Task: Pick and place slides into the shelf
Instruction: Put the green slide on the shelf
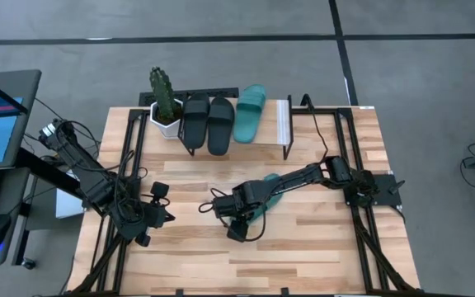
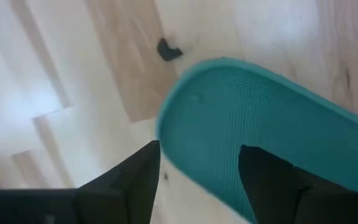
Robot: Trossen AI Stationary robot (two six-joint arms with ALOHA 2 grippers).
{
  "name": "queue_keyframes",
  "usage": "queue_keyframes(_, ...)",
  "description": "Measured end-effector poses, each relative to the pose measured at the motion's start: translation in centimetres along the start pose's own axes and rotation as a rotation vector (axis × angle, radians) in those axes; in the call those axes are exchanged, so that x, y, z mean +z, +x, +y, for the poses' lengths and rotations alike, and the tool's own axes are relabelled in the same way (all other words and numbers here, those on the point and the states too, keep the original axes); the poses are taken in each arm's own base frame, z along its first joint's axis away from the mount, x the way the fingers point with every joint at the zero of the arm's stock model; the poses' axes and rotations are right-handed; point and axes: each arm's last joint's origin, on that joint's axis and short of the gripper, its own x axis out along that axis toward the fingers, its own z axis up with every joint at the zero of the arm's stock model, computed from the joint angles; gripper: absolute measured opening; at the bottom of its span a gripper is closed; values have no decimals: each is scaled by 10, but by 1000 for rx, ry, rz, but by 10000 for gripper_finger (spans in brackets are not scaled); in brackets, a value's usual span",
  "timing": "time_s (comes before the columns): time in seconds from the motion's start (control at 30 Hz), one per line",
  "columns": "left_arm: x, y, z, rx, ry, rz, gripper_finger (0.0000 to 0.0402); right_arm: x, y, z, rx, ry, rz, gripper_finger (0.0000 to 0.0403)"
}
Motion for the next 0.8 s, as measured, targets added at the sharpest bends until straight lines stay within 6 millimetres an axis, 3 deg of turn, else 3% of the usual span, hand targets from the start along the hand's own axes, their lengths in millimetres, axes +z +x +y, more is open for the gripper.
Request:
queue_keyframes(0.2, 0, 0, 0, 0, -2, -2, 2, 7, -17, 11, 22, -40, -55, 191)
queue_keyframes(0.37, 0, 0, 0, 0, -2, -2, 2, 5, -17, 20, 26, -68, -82, 185)
queue_keyframes(0.57, 0, 0, 0, 0, -1, -1, 2, -1, -8, 30, -54, -107, -132, 185)
queue_keyframes(0.8, 0, 0, 0, 1, -1, -1, 2, -8, 8, 27, -127, -130, -140, 182)
